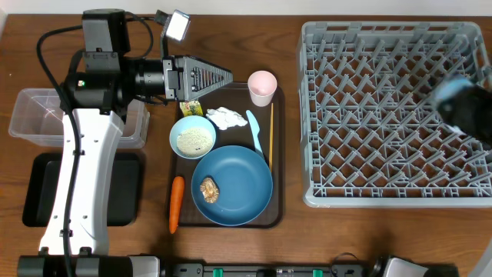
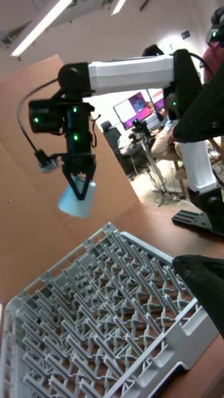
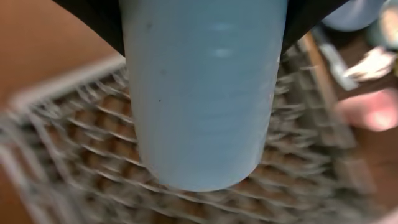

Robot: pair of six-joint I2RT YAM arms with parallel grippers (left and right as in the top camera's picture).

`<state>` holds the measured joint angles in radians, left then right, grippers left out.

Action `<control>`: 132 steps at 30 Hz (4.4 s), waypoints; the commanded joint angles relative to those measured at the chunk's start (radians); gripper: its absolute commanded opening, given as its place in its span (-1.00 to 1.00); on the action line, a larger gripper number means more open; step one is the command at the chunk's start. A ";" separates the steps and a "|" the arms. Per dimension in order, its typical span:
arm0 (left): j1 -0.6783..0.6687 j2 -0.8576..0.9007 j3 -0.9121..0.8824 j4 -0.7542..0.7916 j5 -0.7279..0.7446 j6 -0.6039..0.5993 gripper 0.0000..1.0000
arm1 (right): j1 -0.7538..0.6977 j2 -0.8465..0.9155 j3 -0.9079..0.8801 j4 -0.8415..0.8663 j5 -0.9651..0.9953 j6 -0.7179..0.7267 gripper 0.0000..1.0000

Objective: Sort waste into correct bins and load items into the dishwasher rack
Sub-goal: 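Take the blue cup from the left gripper with the right gripper, then place the blue cup upside down in the dish rack with right gripper, then grasp the pink cup with the left gripper and lift it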

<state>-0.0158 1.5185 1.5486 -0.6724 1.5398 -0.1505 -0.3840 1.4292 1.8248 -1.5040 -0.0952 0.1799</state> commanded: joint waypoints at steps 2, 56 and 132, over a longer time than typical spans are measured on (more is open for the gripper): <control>0.000 -0.003 0.005 0.004 0.019 -0.013 0.19 | -0.077 0.050 0.005 -0.005 0.116 0.052 -0.01; 0.000 -0.003 0.005 0.004 0.019 -0.012 0.20 | 0.019 0.493 -0.041 0.031 -0.036 0.016 0.61; -0.061 0.020 -0.005 0.256 -0.176 -0.144 -0.88 | 0.251 0.089 0.104 0.164 -0.937 -0.536 0.79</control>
<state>-0.0727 1.5311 1.5394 -0.4160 1.0306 -0.2523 -0.1875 1.5173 1.9343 -1.3556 -0.8062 -0.2157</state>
